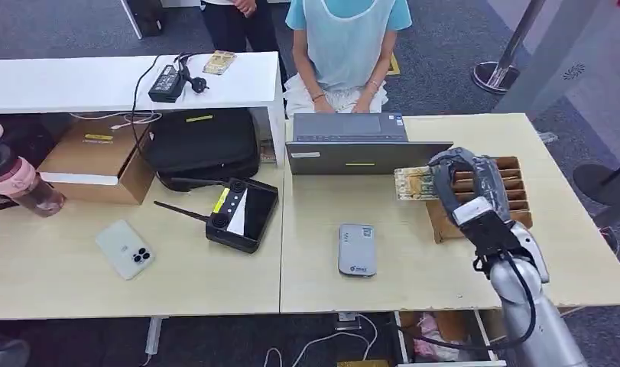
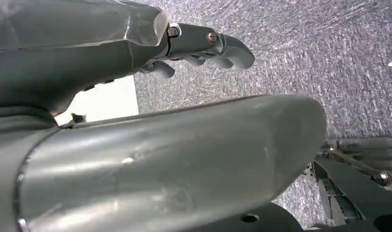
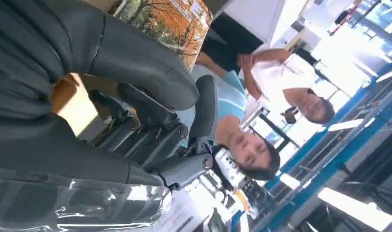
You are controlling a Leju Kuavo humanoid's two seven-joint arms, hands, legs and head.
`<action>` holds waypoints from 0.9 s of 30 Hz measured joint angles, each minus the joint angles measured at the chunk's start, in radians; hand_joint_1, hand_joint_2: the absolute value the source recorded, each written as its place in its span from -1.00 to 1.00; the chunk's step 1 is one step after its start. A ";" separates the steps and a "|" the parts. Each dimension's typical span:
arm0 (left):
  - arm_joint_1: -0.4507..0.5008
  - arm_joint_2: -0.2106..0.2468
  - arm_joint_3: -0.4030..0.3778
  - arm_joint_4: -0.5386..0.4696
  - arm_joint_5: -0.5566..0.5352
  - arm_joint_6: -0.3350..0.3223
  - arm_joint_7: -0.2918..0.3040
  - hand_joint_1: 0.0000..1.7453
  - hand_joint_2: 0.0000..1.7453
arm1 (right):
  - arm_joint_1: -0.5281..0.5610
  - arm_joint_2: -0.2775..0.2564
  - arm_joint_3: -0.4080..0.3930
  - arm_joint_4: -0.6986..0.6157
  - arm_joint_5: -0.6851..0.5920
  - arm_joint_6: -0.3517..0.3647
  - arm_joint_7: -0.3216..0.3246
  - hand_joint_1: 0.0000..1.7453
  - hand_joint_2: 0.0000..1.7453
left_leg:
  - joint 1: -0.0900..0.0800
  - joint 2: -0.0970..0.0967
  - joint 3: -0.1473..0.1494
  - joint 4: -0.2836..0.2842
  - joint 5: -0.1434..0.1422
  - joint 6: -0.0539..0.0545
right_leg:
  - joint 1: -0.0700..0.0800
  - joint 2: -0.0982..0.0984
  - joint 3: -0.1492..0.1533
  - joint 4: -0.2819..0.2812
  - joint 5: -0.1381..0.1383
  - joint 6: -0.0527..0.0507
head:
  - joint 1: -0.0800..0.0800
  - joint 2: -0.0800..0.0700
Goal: Pass the card to the sensor for recognition and then transmit it.
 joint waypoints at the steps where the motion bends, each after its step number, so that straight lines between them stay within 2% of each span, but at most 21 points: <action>1: 0.000 0.000 0.000 0.000 -0.001 -0.001 0.000 -1.00 -1.00 | -0.010 -0.002 -0.005 -0.002 0.015 -0.005 0.002 1.00 1.00 | 0.000 0.000 0.000 0.000 0.000 0.000 | 0.000 0.000 0.000 0.000 0.000 0.000 | 0.000 0.000; 7: -0.001 0.000 0.000 0.000 -0.011 -0.003 -0.002 -1.00 -1.00 | -0.129 -0.008 -0.007 0.011 0.162 -0.046 0.056 1.00 1.00 | 0.000 0.000 0.000 0.000 0.001 0.000 | 0.000 0.000 0.000 0.000 0.001 0.001 | 0.000 0.000; 10: -0.001 0.000 0.000 0.000 -0.018 -0.006 -0.007 -1.00 -1.00 | -0.202 -0.011 -0.004 0.039 0.193 -0.050 0.073 1.00 1.00 | 0.000 0.000 0.000 0.000 0.001 0.000 | 0.000 0.000 0.000 0.000 0.001 0.001 | 0.000 0.000; 16: -0.003 0.000 -0.003 0.000 -0.037 -0.008 -0.009 -1.00 -1.00 | -0.347 -0.009 0.034 0.156 0.315 -0.092 0.126 1.00 1.00 | 0.000 0.000 -0.001 0.000 0.002 0.000 | 0.000 0.000 0.000 0.000 0.002 0.000 | 0.001 0.000; 27: -0.012 0.000 -0.016 0.000 -0.042 -0.011 -0.006 -1.00 -1.00 | -0.577 0.081 0.159 0.477 0.568 -0.218 0.175 1.00 1.00 | 0.001 -0.001 -0.001 0.000 0.004 0.000 | 0.000 -0.001 0.000 0.001 0.003 0.000 | 0.000 0.000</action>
